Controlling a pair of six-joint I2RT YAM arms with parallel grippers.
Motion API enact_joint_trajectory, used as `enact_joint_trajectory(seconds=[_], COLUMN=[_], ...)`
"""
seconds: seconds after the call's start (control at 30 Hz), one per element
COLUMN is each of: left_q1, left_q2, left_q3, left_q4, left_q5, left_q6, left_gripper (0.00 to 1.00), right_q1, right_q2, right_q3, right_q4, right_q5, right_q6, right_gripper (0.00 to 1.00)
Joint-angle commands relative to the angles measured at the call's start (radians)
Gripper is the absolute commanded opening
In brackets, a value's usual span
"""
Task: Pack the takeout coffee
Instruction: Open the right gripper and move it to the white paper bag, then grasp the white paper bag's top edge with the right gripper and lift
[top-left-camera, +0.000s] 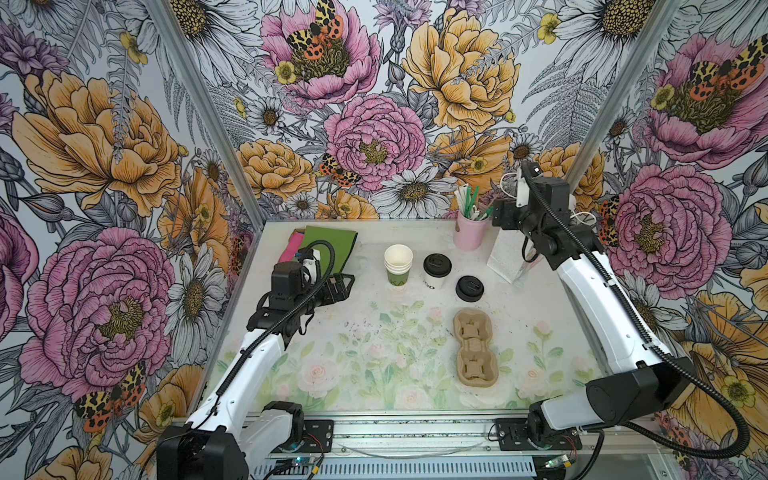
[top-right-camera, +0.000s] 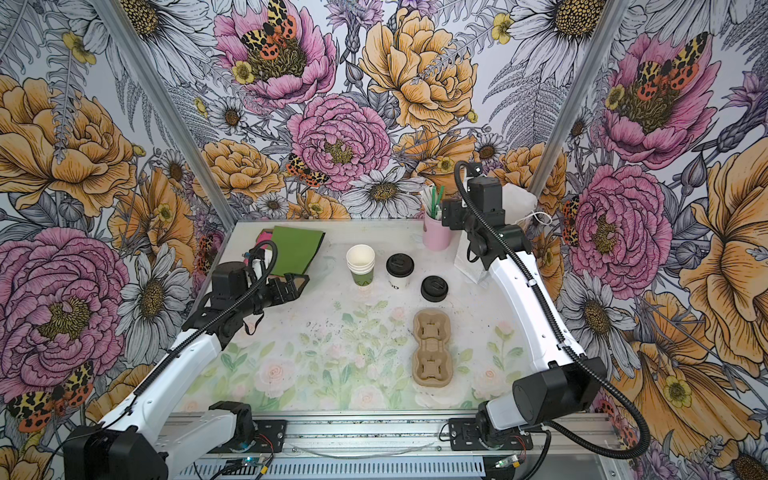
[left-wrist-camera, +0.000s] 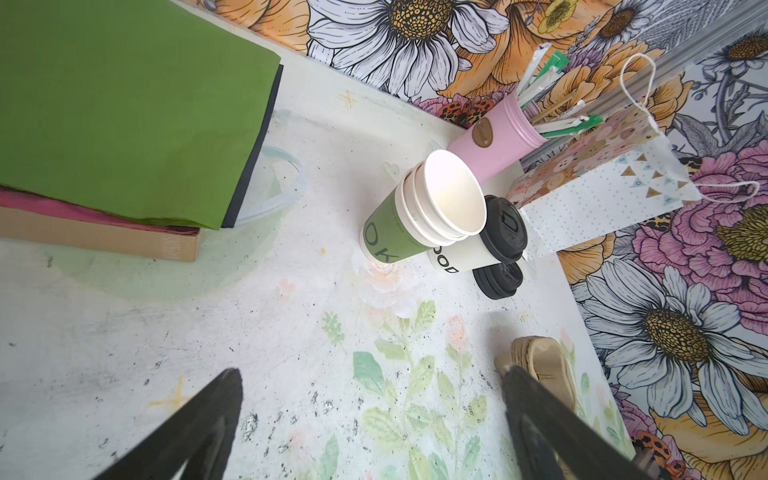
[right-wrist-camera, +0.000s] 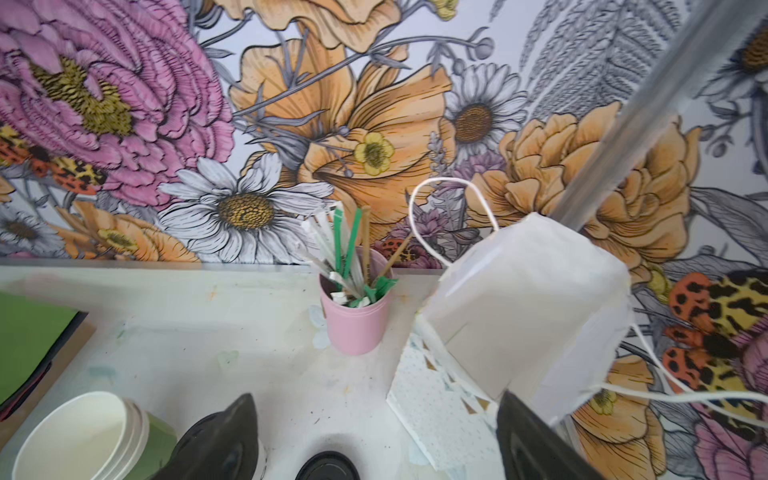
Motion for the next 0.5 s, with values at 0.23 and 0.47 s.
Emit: enact_joint_trajectory(seconds=[0.23, 0.47], left_q1=[-0.068, -0.082], left_q2=[0.01, 0.03], left_q3=[0.073, 0.082], left_q4=[0.039, 0.043], left_q5=[0.04, 0.034], left_q6=[0.075, 0.075], left_gripper=[0.99, 0.99], right_q1=[-0.175, -0.278], right_q2=[-0.008, -0.005], right_q3=[0.063, 0.047], right_q4=[-0.102, -0.128], right_q5=[0.052, -0.007], right_q6=[0.112, 0.188], right_gripper=[0.87, 0.84])
